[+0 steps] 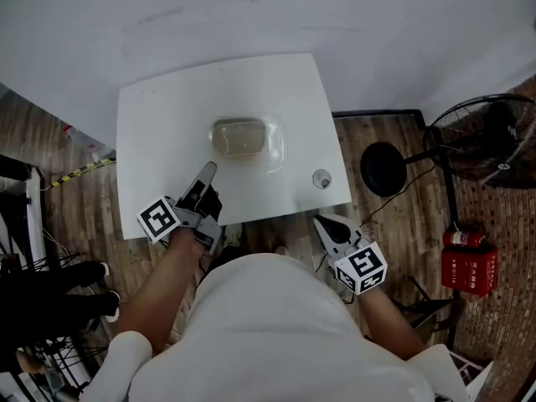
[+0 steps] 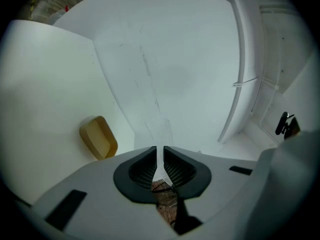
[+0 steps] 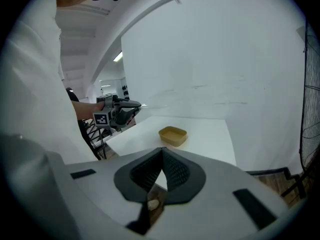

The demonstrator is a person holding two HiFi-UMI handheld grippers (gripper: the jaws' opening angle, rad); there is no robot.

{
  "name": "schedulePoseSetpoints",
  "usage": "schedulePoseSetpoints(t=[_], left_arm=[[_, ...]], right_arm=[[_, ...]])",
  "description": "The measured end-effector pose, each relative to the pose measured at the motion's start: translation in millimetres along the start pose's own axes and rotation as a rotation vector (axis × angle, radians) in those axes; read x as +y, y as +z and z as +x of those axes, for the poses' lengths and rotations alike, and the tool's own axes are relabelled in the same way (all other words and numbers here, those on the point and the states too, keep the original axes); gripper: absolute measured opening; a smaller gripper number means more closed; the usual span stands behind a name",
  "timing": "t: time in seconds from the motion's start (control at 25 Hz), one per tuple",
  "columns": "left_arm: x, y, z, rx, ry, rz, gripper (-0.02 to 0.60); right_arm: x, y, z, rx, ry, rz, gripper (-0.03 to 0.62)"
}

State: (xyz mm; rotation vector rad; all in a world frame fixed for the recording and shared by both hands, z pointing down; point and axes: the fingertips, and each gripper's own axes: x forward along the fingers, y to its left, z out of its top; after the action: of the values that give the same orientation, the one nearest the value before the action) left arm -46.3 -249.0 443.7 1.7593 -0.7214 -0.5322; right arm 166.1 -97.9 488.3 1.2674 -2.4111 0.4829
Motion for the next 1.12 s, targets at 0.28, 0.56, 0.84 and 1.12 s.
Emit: schedulePoseSetpoints(t=[0.28,0.56,0.84,1.12], left_arm=[[-35.3,-54.1,-33.9,-0.079,0.000,0.016,0.054],[-45.9,-83.7,-61.7,-0.140,0.008,0.009,0.054],[-54.6,-89.4,-68.6,-0.147,0.025,0.005,0.054],[-58.9,-89.2,-69.3,-0.163,0.026,0.011,0.054]], right_arm=[[-3.4,-21.6,-34.1,-0.016,0.082,-0.064,0.008],[1.7,-38.8,-49.6,-0.009,0.142,-0.097,0.008],[2.6,-34.9,-48.5,-0.016,0.174,-0.091,0.008],[1.9,-37.8,-48.4,-0.016,0.191,-0.095,0.006]])
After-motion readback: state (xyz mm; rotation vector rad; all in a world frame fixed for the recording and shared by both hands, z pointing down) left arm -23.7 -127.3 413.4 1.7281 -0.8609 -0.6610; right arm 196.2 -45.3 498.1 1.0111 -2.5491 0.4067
